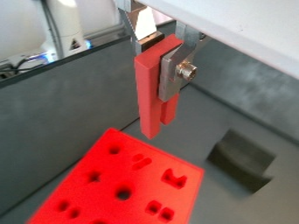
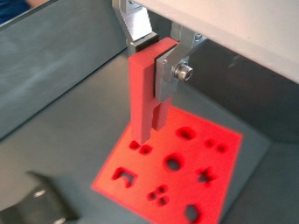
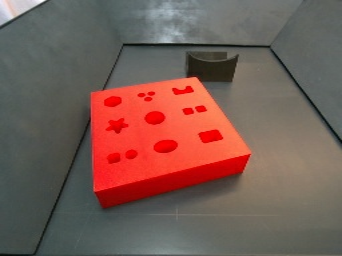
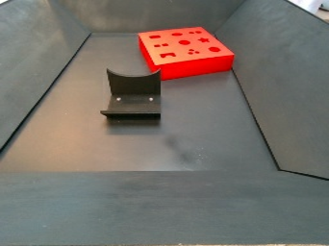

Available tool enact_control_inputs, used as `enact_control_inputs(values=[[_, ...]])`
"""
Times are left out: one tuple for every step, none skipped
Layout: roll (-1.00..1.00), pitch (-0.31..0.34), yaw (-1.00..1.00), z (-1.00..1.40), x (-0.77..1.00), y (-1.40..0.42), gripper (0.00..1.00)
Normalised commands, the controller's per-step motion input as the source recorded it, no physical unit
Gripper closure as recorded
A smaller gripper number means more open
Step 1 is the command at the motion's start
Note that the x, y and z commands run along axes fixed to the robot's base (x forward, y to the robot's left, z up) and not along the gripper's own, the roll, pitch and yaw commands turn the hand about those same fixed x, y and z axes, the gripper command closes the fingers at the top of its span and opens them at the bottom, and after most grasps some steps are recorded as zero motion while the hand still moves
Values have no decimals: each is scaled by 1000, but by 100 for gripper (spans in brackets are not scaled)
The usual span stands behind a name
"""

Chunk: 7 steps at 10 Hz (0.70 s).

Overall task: Pick up the double-square object. Move up. Place the double-square object on the fixture. Regrasp the double-square object. Move to above the board. Insert the double-square object.
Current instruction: Move to above the board, then insert the double-square object.

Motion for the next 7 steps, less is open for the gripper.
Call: enact_control_inputs(values=[[-330,6,-40,-2,-163,-188,100],[-218,-3,-30,-2,-95,-115,100],[-7,0,0,0,0,0,100],[0,0,0,0,0,-26,100],[-91,0,-474,-149,689,6,100],[-80,0,-751,-234,426,60,100],[-89,0,-857,-291,311,69,100]])
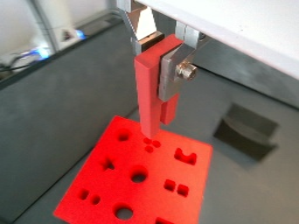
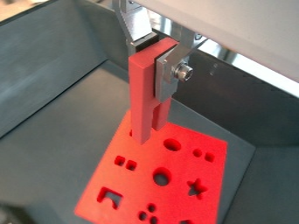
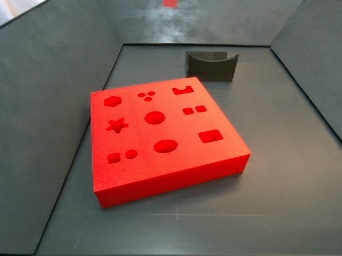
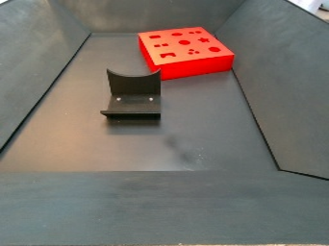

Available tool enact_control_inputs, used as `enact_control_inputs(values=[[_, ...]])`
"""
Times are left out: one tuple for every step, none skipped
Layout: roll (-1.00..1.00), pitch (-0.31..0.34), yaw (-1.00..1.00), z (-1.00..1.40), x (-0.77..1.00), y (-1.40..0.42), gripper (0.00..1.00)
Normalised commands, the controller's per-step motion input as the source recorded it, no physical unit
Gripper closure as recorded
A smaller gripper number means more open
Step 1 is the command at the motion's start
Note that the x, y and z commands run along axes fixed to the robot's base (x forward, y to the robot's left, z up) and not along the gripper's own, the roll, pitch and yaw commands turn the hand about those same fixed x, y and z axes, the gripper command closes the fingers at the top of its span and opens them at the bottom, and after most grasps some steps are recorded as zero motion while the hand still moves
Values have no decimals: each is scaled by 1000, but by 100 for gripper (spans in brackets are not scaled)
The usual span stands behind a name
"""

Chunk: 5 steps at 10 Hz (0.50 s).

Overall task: Pick up the double-square object. Move up. Place the double-square object on the fixture. Regrasp the double-square object. Move to above the board. Insert the double-square object.
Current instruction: Insert the double-square object.

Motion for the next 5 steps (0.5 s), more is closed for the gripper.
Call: enact_control_inputs(values=[[-67,0,-923,-443,223,31,100],[-83,0,-946,-566,120,0,100],[-1,-143,-1000,-814,-43,0,100],[-1,-144,-1000,-814,-43,0,100],[-30,-163,-1000,-731,-43,0,100]])
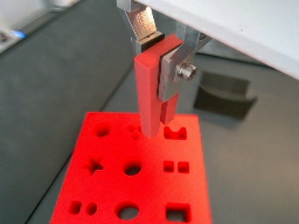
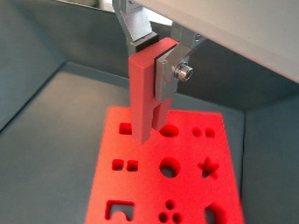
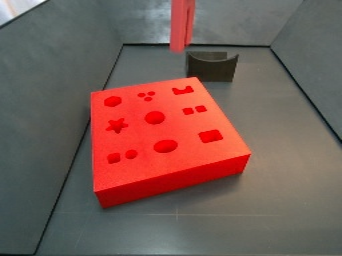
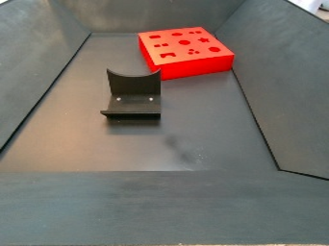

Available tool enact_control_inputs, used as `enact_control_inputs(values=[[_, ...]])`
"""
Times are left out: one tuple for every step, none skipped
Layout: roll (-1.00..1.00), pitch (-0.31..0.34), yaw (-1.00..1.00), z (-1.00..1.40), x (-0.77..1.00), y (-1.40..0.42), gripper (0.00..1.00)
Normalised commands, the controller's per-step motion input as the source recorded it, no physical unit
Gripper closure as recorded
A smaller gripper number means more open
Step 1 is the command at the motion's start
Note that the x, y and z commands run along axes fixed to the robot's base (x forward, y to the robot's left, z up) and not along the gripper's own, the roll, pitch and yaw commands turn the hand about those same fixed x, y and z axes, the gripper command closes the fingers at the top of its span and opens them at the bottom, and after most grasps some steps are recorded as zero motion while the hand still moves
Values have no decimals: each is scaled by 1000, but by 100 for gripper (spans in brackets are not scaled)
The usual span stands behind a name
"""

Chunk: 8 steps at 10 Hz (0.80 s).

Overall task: Pick up the double-square object. Move up. Place the double-square object on the fixture. Regrasp the double-square object. Move to above the board. Insert the double-square object.
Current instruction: Insert the double-square object.

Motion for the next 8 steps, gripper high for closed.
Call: enact_control_inputs(values=[[-106,-176,-951,-560,0,0,100],[-157,-156,-889,-463,20,0,100],[-171,-129,-866,-429,100,0,100],[-166,-116,-874,-437,106,0,100],[-154,-93,-883,-443,123,0,100],[-136,-76,-906,-454,129,0,100],[-137,-77,-903,-449,137,0,100],[-157,-71,-889,-406,217,0,100]])
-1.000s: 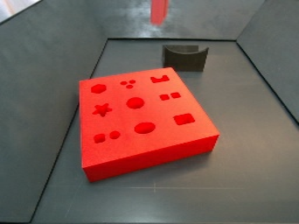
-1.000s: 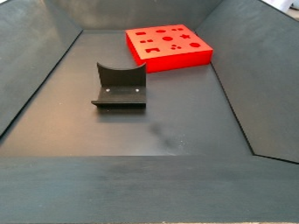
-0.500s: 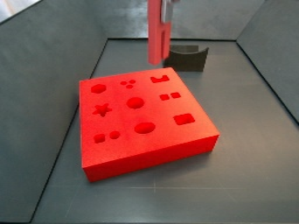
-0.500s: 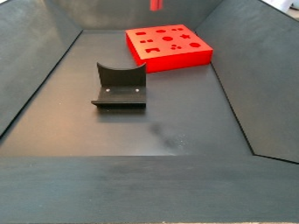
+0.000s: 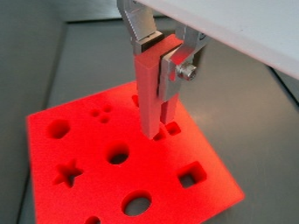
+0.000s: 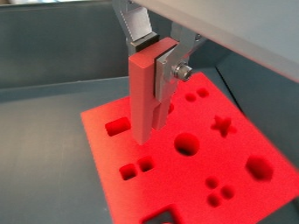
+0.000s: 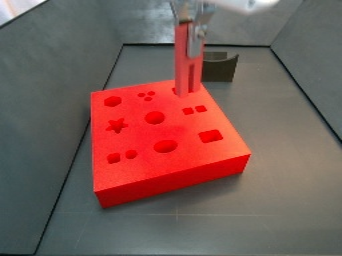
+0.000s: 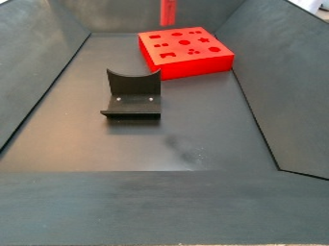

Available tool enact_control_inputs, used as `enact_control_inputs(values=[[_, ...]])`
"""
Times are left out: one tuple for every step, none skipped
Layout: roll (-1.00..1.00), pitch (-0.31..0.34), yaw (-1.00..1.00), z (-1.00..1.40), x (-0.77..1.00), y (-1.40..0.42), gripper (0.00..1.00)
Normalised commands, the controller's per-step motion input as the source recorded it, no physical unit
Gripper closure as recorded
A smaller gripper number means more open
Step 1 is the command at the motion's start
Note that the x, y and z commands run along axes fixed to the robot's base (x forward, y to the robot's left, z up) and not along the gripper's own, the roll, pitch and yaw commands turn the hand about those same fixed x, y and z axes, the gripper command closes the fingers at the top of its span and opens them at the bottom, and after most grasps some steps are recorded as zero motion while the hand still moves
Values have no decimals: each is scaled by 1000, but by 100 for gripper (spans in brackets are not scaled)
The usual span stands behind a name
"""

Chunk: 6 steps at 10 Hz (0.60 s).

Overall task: Pick up the double-square object. Move up. Place the double-square object on the fixture. Regrasp the double-square object. Move to above the board. Insert the double-square object.
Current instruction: Insert the double-square object.

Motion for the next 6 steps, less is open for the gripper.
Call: enact_control_inputs(values=[[-157,-100,-857,-334,249,37,100],[-151,-116,-677,0,311,229,100],[0,0,0,-40,54,-77,100],[-66,10,-614,-80,417,280,100],[-47,0,-831,-151,317,131,100],[-37,0,-969,-180,126,3,100]])
